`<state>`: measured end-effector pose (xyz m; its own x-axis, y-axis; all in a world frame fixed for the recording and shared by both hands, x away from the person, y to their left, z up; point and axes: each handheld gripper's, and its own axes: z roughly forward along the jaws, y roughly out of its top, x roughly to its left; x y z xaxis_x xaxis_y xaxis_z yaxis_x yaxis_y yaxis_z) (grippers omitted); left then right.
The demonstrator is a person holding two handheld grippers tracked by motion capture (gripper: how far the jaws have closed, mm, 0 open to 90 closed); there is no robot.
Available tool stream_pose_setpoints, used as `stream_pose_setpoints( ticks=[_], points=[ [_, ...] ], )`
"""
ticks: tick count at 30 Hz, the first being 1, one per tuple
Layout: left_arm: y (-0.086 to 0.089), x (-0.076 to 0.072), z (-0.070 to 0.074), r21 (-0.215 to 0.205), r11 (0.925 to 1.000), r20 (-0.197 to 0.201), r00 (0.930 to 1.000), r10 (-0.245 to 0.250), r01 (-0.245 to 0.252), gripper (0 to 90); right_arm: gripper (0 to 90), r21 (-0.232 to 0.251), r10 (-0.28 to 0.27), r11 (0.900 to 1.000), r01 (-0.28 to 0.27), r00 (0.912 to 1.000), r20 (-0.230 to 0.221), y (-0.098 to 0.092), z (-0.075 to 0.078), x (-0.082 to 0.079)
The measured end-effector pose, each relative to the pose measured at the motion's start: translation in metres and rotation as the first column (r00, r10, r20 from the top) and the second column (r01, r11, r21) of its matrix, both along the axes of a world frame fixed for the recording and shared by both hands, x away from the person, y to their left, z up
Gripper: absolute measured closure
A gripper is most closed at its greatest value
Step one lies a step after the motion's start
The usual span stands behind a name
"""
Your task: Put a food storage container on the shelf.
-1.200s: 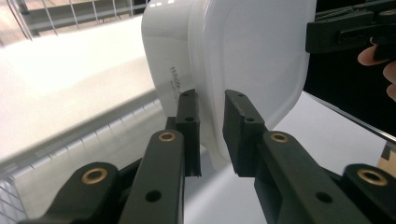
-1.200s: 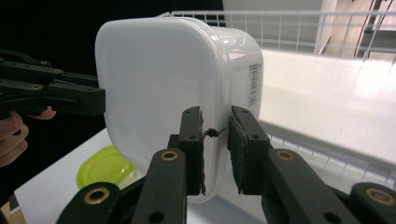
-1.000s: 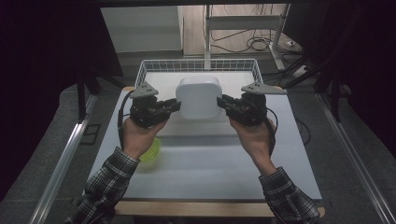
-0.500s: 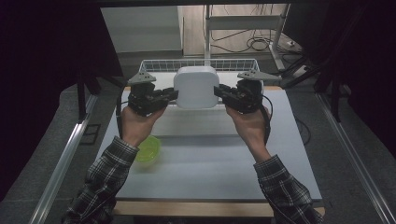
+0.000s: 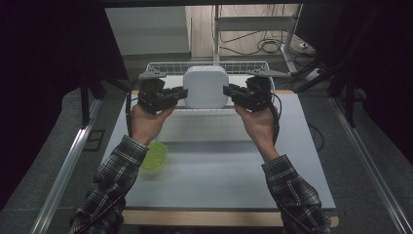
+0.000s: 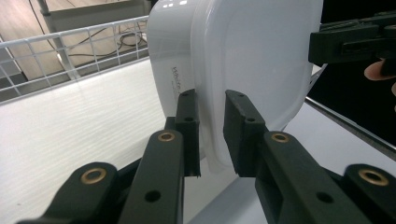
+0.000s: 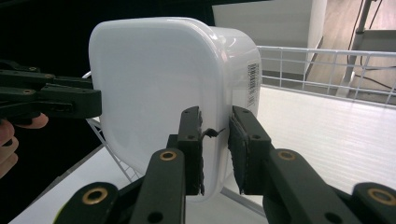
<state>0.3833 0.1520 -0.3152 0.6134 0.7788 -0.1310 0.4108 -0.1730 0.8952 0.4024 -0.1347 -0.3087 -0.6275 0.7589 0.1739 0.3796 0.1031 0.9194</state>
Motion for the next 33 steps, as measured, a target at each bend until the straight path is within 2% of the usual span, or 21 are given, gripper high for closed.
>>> stream_pose_setpoints(
  ticks=[9,16,18,21,24,26,31,33],
  points=[
    [-0.002,0.005,0.0,-0.005,0.9999,0.005,0.9999,-0.016,0.016,74.2,71.9,0.003,-0.003,1.0,0.003,1.0,-0.009,-0.002,-0.004,0.009],
    [-0.003,0.009,-0.002,0.006,0.9998,0.02,0.9997,-0.018,0.018,65.9,67.1,-0.018,0.004,1.0,-0.004,0.9999,0.01,0.002,-0.003,0.012],
    [-0.004,0.01,-0.004,0.017,0.9998,0.034,0.9993,-0.014,0.013,61.5,64.9,-0.034,0.006,0.999,-0.006,0.9998,0.017,0.004,-0.004,0.013],
    [-0.006,0.01,-0.005,0.023,0.9997,0.043,0.9991,-0.008,0.007,59.4,63.4,-0.049,0.005,0.999,-0.004,0.9997,0.023,0.006,-0.005,0.013],
    [-0.008,0.011,-0.006,0.031,0.9995,0.053,0.9986,-0.002,0.0,56.6,62.1,-0.054,0.002,0.999,-0.001,0.9996,0.027,0.008,-0.007,0.015],
    [-0.011,0.012,-0.008,0.056,0.9984,0.06,0.9982,0.004,-0.008,53.2,61.9,-0.053,0.006,0.999,-0.004,0.9996,0.027,0.008,-0.008,0.016],
    [-0.015,0.017,-0.009,0.085,0.9961,0.068,0.9976,0.018,-0.023,47.6,59.6,-0.06,0.003,0.998,-0.001,0.9996,0.028,0.01,-0.01,0.017],
    [-0.016,0.018,-0.009,0.084,0.9962,0.063,0.9978,0.019,-0.024,45.5,58.9,-0.056,0.005,0.998,-0.004,0.9995,0.03,0.01,-0.01,0.018]
  ],
)
